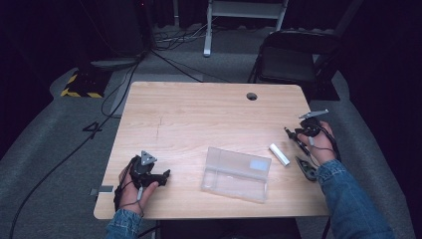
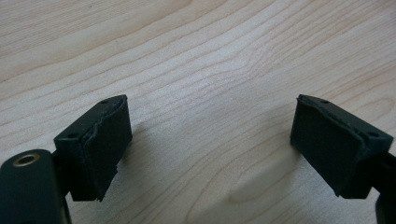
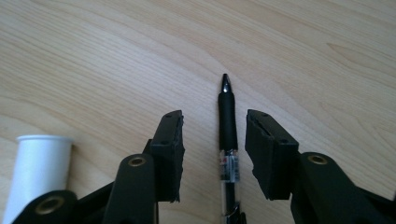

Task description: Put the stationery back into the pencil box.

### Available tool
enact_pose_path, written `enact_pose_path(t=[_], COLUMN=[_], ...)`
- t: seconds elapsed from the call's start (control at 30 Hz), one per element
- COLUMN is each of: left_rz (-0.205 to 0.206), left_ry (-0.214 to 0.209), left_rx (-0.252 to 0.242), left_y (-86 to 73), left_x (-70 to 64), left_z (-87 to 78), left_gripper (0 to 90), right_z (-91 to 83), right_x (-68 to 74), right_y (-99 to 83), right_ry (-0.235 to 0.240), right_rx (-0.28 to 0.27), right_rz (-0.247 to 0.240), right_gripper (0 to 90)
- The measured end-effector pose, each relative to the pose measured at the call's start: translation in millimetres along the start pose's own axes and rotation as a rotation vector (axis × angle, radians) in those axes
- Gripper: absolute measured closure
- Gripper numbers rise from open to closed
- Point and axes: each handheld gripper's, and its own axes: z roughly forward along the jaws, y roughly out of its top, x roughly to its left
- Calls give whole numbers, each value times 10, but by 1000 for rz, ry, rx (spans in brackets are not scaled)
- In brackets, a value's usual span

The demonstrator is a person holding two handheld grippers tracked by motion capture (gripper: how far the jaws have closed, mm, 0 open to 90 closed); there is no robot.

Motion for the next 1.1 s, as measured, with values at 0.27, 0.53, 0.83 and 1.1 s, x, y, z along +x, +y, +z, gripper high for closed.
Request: enact_pose_path(t=[0.27, 0.53, 0.83, 1.1], left_rz=[0, 0, 0, 0], left_ry=[-1, -1, -1, -1], left_rx=[0, 0, 0, 0], left_y=[1, 1, 0, 1], left_x=[0, 0, 0, 0], left_z=[1, 1, 1, 1], left_gripper=[130, 130, 130, 130], right_z=[147, 241, 238, 222], right_x=[-90, -108, -102, -90], right_y=[33, 10, 14, 25], right_ry=[2, 28, 22, 20], right_rx=[19, 47, 49, 59], right_rz=[21, 26, 15, 22], right_gripper=[647, 712, 804, 806])
